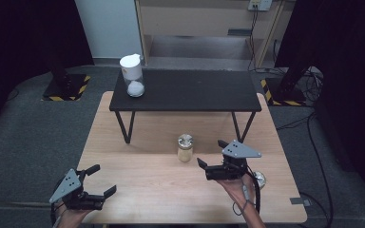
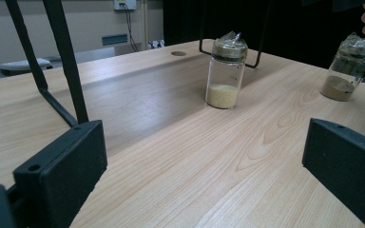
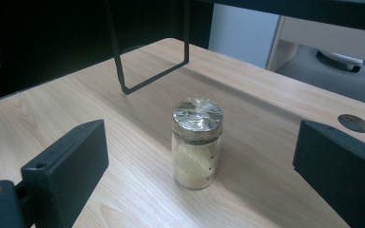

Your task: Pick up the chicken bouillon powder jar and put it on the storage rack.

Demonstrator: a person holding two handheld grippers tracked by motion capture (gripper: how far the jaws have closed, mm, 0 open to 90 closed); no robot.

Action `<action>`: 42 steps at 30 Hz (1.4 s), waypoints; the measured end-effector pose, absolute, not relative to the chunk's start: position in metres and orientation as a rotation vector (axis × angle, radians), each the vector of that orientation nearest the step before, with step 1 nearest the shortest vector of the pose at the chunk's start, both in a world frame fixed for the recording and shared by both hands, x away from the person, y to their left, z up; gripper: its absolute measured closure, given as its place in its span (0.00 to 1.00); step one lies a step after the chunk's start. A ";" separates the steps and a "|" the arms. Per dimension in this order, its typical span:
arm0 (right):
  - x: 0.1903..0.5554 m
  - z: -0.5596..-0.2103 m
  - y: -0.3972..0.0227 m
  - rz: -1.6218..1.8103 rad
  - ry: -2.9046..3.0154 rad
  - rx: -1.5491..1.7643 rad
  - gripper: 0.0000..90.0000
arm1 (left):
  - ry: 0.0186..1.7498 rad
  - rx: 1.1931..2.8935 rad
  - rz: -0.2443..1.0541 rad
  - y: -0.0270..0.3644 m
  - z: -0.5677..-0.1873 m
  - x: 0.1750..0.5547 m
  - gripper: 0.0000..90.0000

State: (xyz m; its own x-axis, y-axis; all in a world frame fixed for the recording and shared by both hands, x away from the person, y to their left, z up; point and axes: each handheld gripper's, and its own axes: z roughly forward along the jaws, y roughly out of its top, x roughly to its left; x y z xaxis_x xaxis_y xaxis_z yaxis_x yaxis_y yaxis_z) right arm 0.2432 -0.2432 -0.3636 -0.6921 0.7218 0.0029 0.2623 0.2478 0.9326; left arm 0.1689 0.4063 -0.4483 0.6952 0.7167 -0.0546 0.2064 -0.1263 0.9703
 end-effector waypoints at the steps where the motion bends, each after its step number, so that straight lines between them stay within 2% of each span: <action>1: 0.245 -0.364 -0.242 1.437 2.100 0.895 0.06 | 0.752 1.679 0.517 0.406 -0.448 0.169 0.00; 42: 0.324 -0.385 -0.195 1.361 2.244 0.900 0.08 | 0.752 1.689 0.514 0.406 -0.447 0.169 0.00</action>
